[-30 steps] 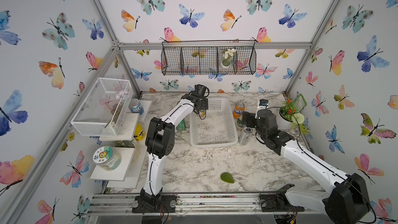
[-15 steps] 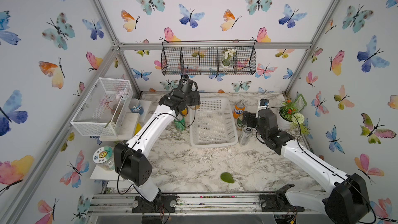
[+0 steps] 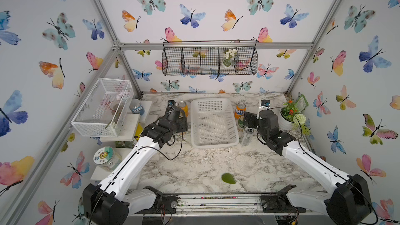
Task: Take out the drinks from the basket
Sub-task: Place the drink at the center of the board.
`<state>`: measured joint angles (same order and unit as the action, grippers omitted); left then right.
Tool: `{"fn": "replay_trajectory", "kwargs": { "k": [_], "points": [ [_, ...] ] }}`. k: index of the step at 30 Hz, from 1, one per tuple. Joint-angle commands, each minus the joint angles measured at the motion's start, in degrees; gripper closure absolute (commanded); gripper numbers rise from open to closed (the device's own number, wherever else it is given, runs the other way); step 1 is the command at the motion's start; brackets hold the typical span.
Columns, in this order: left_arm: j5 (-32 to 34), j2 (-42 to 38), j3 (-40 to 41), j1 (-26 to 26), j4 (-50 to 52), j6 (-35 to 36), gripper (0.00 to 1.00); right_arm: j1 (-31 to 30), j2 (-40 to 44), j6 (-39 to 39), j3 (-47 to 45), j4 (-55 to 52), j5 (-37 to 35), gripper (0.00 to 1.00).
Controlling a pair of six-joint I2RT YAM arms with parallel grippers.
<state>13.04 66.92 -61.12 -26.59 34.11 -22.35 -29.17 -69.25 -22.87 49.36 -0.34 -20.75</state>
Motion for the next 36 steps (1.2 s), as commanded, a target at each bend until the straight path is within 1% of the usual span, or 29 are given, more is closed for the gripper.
{"fn": "replay_trajectory", "kwargs": {
  "k": [1, 4, 7, 11, 14, 19, 27, 32, 36],
  "points": [
    [2.87, -2.97, 3.27, 0.05, -3.79, -2.08, 0.35, 0.31, 0.45, -0.33, -0.91, 1.61, 0.98, 0.03],
    [3.63, -3.35, 6.50, 0.05, -4.32, -2.66, 0.35, 0.34, 0.44, -0.44, -1.06, 1.75, 1.28, 0.03],
    [1.91, -1.70, 8.64, 0.05, -6.39, -3.57, 0.35, 0.33, 0.26, -0.59, -0.94, 1.75, 1.67, 0.03],
    [0.09, 1.47, 9.55, -0.03, -8.03, -5.53, 0.36, 0.34, 0.34, -0.52, -1.02, 1.75, 1.53, 0.03],
    [-0.04, 3.05, 10.84, -0.04, -10.00, -6.36, 0.36, 0.34, 0.59, -0.51, -1.11, 1.66, 1.28, 0.03],
    [0.63, 5.31, 11.82, -0.44, -11.78, -8.03, 0.35, 0.30, 0.51, -0.50, -1.04, 1.74, 1.24, 0.03],
    [1.53, 9.35, 12.39, -0.48, -12.74, -8.60, 0.34, 0.34, 0.51, -0.42, -0.94, 1.68, 1.33, 0.03],
    [2.12, 10.19, 12.61, -0.49, -12.87, -8.97, 0.30, 0.33, 0.81, -0.34, -1.01, 1.57, 1.15, 0.03],
    [1.82, 10.64, 12.63, -0.48, -12.91, -9.20, 0.24, 0.26, 0.90, -0.33, -0.85, 1.59, 1.24, 0.03]
  ]
}}
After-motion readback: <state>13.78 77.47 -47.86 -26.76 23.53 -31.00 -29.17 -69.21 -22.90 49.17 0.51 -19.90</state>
